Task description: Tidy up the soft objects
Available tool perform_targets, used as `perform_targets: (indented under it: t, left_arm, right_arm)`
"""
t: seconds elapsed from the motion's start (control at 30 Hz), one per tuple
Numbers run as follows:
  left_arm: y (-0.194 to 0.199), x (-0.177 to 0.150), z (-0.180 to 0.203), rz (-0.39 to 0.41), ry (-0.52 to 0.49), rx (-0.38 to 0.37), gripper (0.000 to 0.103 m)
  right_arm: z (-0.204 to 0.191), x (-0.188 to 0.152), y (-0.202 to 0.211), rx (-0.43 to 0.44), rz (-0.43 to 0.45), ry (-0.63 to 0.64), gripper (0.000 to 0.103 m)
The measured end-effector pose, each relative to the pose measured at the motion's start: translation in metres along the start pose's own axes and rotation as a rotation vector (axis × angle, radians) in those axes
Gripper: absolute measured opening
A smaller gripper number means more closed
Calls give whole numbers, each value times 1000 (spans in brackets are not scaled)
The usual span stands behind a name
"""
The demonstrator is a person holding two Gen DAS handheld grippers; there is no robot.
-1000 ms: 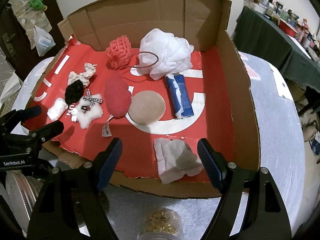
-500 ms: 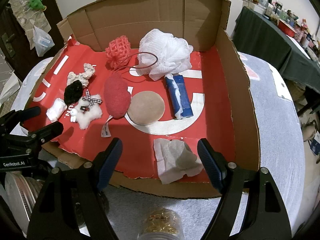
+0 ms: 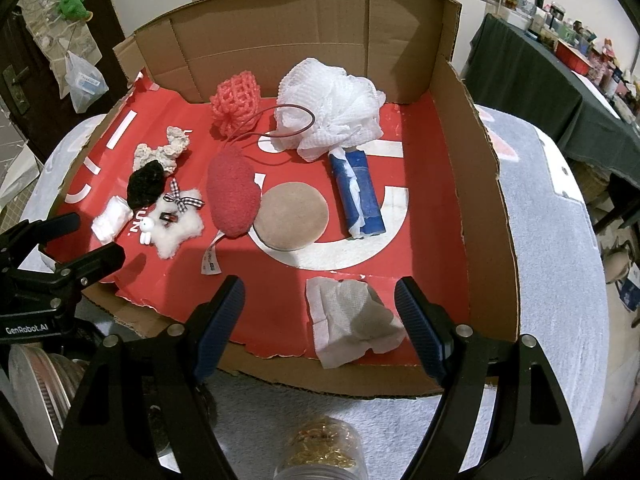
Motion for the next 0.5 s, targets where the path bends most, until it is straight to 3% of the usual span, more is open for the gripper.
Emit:
perform_targets:
  t: [0.5]
  left_arm:
    - [0,0,-1,-4,1,-5,101]
  right_arm:
    - [1,0,-1,-10,1,3,77]
Point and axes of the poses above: each gripper's, at about its wrist camera, not at the fingertips, and y roughly against the way its jaws point, z to its right, x to its top, the point moved 5 cm from there along -y, roughly the way its jaws point, and after that the axes turned 3 degrees about -x, right-handed, at the moved point
